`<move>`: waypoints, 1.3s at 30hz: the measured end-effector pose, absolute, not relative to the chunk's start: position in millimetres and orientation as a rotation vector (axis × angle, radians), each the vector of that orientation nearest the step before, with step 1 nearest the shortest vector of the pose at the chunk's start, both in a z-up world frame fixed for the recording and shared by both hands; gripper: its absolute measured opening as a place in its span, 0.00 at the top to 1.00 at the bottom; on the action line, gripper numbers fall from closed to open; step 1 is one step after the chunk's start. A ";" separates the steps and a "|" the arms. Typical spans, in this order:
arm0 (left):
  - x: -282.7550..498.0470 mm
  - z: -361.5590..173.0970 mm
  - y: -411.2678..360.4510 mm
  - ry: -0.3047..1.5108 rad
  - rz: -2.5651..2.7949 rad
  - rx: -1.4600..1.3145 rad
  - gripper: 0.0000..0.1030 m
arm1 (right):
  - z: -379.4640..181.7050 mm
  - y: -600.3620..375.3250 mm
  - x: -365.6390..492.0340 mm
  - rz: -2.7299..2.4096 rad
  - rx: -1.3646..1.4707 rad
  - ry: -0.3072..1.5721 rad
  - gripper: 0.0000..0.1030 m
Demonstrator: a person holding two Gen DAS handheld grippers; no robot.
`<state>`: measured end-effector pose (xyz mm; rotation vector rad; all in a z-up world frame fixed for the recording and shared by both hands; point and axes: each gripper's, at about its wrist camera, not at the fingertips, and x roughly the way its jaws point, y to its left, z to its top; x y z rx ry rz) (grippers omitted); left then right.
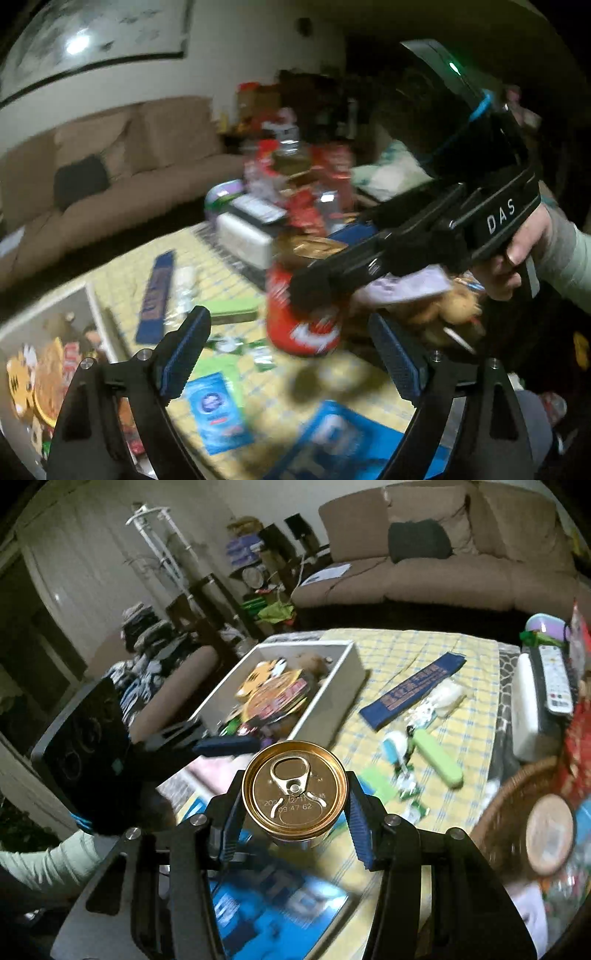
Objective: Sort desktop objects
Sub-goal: 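Lift the gold-lidded can and carry it over the white box, then lower the can into the white box and open the right gripper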
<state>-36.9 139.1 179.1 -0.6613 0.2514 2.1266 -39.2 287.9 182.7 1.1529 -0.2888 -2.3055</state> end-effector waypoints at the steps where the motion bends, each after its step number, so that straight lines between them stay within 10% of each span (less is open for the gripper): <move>1: -26.7 185.4 141.4 0.267 2.109 -0.666 0.24 | 190.4 281.9 -26.4 -2.310 1.161 -0.271 0.54; 3: -16.1 190.0 142.0 0.270 2.068 -0.697 0.49 | 203.1 269.3 -4.1 -2.306 1.166 -0.251 0.54; 19: 6.6 200.7 -40.9 0.160 2.230 -0.819 0.49 | 230.4 98.7 -4.1 -2.189 1.214 -0.281 0.54; 39: -121.8 71.1 -80.4 0.147 2.236 -1.216 0.48 | 84.9 44.6 -146.6 -2.253 1.516 -0.554 0.54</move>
